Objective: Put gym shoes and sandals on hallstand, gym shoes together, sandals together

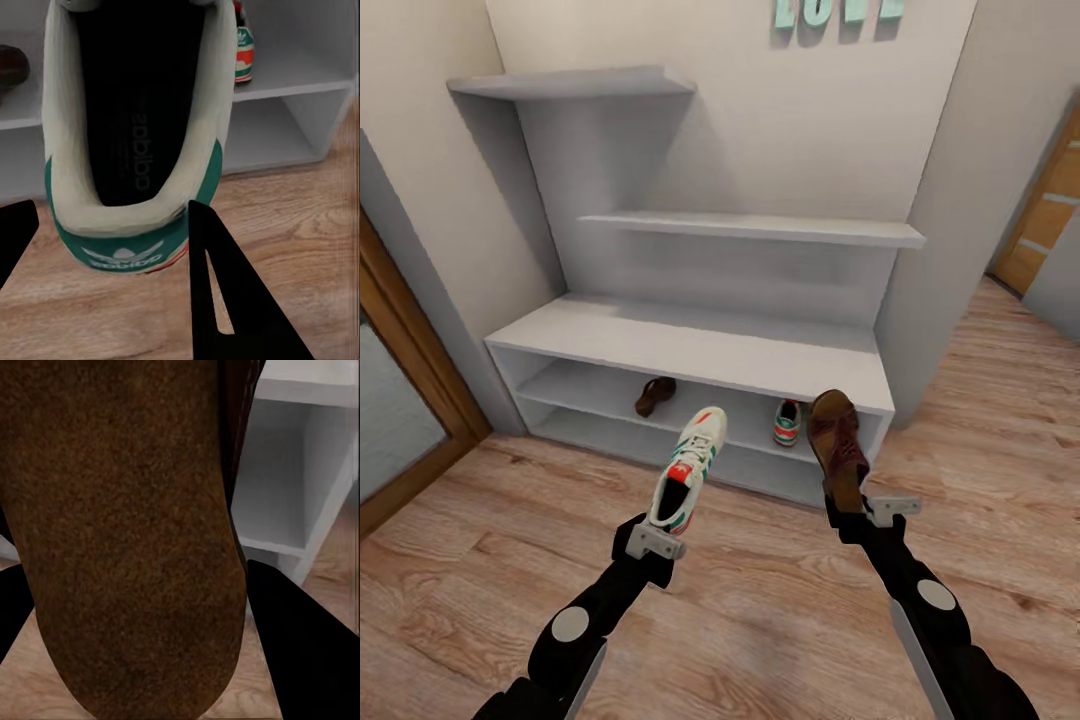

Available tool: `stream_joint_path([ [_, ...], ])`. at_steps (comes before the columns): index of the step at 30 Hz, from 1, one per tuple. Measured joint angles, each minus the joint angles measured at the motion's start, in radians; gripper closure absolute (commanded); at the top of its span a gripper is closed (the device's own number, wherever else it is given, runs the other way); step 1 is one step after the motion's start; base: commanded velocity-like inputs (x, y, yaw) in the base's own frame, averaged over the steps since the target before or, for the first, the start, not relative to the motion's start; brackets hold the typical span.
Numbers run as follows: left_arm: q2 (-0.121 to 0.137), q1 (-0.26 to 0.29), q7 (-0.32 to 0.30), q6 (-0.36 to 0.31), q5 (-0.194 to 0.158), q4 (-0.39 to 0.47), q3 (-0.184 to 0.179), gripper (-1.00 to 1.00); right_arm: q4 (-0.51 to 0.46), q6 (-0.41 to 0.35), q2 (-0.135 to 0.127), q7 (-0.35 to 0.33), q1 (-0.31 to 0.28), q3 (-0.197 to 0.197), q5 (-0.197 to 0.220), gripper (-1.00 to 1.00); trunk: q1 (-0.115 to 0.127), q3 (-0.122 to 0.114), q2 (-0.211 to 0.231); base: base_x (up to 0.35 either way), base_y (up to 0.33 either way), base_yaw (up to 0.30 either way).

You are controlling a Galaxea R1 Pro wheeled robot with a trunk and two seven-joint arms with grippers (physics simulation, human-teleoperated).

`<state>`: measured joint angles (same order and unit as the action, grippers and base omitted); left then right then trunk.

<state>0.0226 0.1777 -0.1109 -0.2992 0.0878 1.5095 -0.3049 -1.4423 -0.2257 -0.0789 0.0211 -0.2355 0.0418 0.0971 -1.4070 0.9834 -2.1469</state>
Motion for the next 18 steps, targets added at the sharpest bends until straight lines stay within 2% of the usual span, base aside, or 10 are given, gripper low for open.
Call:
stream_joint_path([
  [2,0.0,0.0,0.0,0.0,-0.001,0.001,0.006,1.0,0.001,0.001,0.0,0.0,0.0,0.0,0.001,1.0,0.0,-0.002,0.0,0.0,0.0,-0.268],
  [3,0.0,0.0,0.001,0.0,0.0,0.001,0.021,1.0,0.001,0.001,0.0,0.0,0.0,0.0,0.0,1.0,0.0,-0.003,0.0,0.0,0.0,-0.268],
  [5,0.0,0.0,0.0,0.0,-0.003,0.002,0.077,1.0,0.001,0.002,0.0,0.0,0.0,0.0,0.001,1.0,0.0,-0.004,0.0,0.0,0.0,-0.268],
  [7,0.0,0.0,-0.001,0.0,-0.007,0.002,0.109,1.0,0.002,0.002,0.0,0.0,0.0,0.0,0.002,1.0,0.0,-0.006,0.0,0.0,0.0,-0.268],
  [18,0.0,0.0,-0.002,0.0,-0.011,0.004,0.134,1.0,0.002,0.002,0.0,0.0,0.0,0.0,0.002,1.0,0.0,-0.015,0.0,0.0,0.0,-0.268],
])
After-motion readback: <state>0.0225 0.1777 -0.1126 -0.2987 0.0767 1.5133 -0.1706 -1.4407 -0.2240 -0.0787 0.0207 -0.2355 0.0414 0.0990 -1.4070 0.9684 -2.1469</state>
